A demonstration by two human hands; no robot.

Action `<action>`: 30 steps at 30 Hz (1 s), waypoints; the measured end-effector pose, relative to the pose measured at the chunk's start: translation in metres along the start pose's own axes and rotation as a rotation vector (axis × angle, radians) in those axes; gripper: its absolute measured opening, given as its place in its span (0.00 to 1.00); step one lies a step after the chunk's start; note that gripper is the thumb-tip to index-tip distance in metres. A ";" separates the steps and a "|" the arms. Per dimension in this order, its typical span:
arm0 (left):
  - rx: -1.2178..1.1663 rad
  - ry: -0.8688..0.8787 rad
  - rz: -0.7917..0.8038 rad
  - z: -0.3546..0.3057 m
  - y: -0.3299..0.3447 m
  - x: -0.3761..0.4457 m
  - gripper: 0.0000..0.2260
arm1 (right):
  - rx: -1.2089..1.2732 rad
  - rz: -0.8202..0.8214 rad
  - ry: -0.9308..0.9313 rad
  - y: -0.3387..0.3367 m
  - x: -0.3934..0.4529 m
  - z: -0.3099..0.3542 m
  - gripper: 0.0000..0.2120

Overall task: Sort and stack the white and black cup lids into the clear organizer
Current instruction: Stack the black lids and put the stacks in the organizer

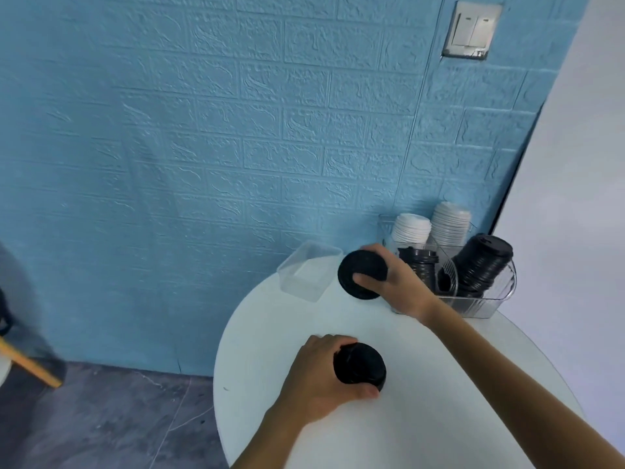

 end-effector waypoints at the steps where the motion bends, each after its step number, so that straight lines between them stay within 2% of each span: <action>1: -0.001 -0.002 -0.006 -0.001 -0.001 0.000 0.40 | -0.012 0.000 0.014 0.000 -0.021 -0.006 0.19; 6: 0.027 -0.005 -0.015 -0.007 -0.004 -0.002 0.41 | -0.232 -0.058 -0.013 0.015 -0.094 -0.039 0.19; 9: 0.027 -0.003 -0.001 -0.011 -0.005 -0.004 0.45 | -0.229 -0.107 -0.011 0.030 -0.111 -0.046 0.26; 12: 0.028 -0.005 0.002 -0.016 -0.007 -0.005 0.46 | -0.224 -0.069 -0.030 0.048 -0.119 -0.044 0.29; 16: 0.025 0.007 -0.018 -0.017 -0.007 -0.005 0.43 | -0.184 -0.011 -0.065 0.053 -0.128 -0.039 0.26; 19: 0.032 0.013 -0.018 -0.015 -0.007 -0.004 0.42 | -0.155 0.032 -0.060 0.051 -0.138 -0.038 0.28; 24: 0.028 0.011 -0.004 -0.012 -0.005 -0.001 0.38 | -0.166 -0.021 -0.065 0.050 -0.143 -0.034 0.19; 30: 0.033 0.061 0.012 -0.015 -0.007 -0.003 0.38 | -0.160 -0.033 -0.088 0.050 -0.143 -0.034 0.18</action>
Point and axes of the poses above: each hand's wrist, its own x-axis towards the middle knuckle, its own y-axis out of the palm, z = x × y, the point moved 1 cm from there along x, towards the middle knuckle, and after that the axes turned 3 degrees about -y, right-handed, at the moved point
